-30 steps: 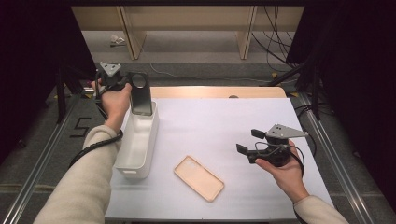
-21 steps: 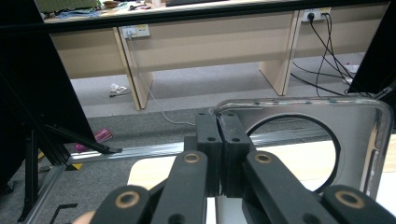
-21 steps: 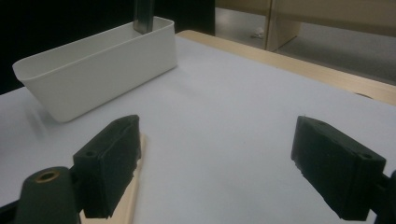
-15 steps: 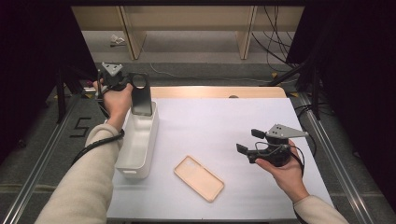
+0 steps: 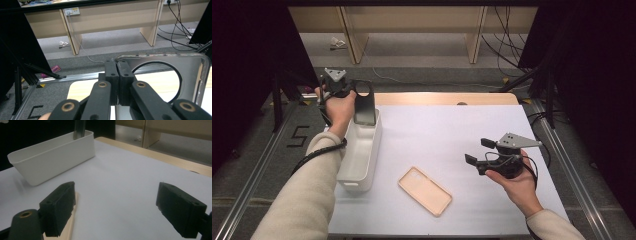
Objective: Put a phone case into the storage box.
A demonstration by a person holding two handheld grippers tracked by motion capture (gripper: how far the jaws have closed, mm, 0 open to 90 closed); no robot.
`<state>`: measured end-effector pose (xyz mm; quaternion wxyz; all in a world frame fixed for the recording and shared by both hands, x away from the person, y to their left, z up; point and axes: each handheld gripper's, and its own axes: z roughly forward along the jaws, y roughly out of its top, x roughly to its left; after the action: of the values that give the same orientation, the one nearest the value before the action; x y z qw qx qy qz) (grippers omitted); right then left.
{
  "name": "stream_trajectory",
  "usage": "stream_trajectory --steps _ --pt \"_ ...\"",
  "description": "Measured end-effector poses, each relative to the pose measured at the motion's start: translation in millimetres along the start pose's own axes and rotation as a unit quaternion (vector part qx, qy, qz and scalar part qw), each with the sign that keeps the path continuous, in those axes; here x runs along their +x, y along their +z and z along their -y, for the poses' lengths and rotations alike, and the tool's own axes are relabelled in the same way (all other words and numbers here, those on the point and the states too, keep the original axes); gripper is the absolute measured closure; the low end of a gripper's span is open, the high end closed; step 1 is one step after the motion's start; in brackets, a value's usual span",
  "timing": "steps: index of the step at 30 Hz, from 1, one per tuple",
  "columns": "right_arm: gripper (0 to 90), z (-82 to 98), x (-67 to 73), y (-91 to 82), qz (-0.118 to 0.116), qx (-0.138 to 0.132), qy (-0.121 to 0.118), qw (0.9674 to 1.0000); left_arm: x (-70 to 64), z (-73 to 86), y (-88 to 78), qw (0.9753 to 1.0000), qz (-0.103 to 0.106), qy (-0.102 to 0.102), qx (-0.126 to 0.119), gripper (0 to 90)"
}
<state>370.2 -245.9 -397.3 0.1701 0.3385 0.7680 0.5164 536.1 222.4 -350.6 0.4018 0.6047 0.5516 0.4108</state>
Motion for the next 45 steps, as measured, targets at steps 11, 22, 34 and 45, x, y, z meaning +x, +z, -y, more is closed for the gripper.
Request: stream_trajectory --steps 11,22,34,45 --pt "16.8 -0.1 0.2 -0.1 -0.001 0.0 0.0 1.0 -2.1 6.9 8.1 0.9999 -0.001 0.005 0.014 88.0" --pt "16.9 0.0 1.0 0.4 -0.003 0.002 -0.001 1.0 2.3 18.8 13.7 0.9996 -0.004 0.002 0.026 87.9" --pt "17.1 0.0 1.4 0.6 -0.004 0.002 -0.002 1.0 2.3 22.1 17.3 0.9994 -0.006 0.009 0.032 87.6" --pt "17.0 0.1 1.6 1.3 -0.006 0.002 -0.003 1.0 1.7 25.3 21.2 0.999 -0.005 0.017 0.04 87.3"
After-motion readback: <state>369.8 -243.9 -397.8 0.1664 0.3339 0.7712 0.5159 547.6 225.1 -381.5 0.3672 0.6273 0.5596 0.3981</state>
